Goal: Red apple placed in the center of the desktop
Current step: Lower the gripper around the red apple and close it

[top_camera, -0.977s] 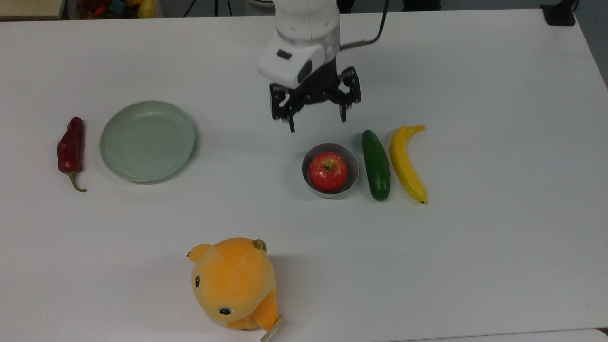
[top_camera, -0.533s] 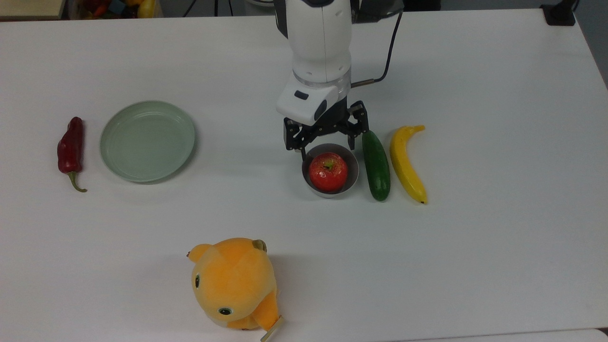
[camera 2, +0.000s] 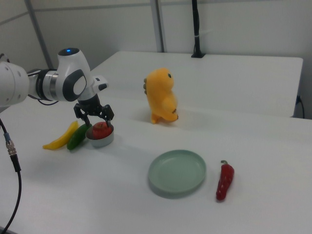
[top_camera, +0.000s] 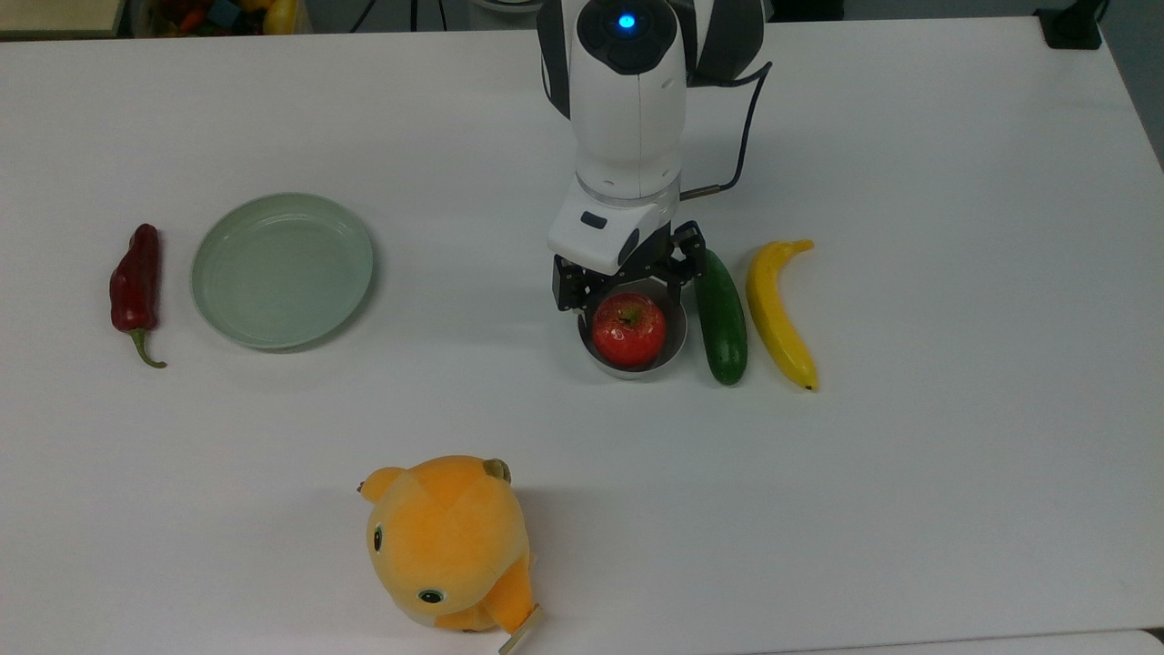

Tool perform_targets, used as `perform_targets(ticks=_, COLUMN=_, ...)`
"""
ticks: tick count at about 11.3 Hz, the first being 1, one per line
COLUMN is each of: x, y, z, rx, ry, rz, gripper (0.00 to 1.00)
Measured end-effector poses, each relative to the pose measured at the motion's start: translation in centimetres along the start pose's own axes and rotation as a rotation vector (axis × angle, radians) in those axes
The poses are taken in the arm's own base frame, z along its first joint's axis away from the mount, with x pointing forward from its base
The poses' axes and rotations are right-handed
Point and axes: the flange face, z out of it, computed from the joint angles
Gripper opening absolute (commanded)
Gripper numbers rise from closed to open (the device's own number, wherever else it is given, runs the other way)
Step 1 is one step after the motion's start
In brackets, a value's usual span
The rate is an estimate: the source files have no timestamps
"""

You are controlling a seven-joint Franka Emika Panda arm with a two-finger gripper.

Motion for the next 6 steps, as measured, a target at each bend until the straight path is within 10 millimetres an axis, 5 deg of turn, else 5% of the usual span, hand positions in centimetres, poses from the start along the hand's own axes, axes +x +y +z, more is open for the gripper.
perform_targets(ticks=5, x=0.1, y=-0.3, z=1.3, rx=-0.017, ry=0.019, rz=-0.020, gripper=0.99)
perform_targets(ticks=6, x=0.1, y=-0.3, z=1.5, rx=-0.025, ry=0.016, rz=-0.027, gripper=0.90)
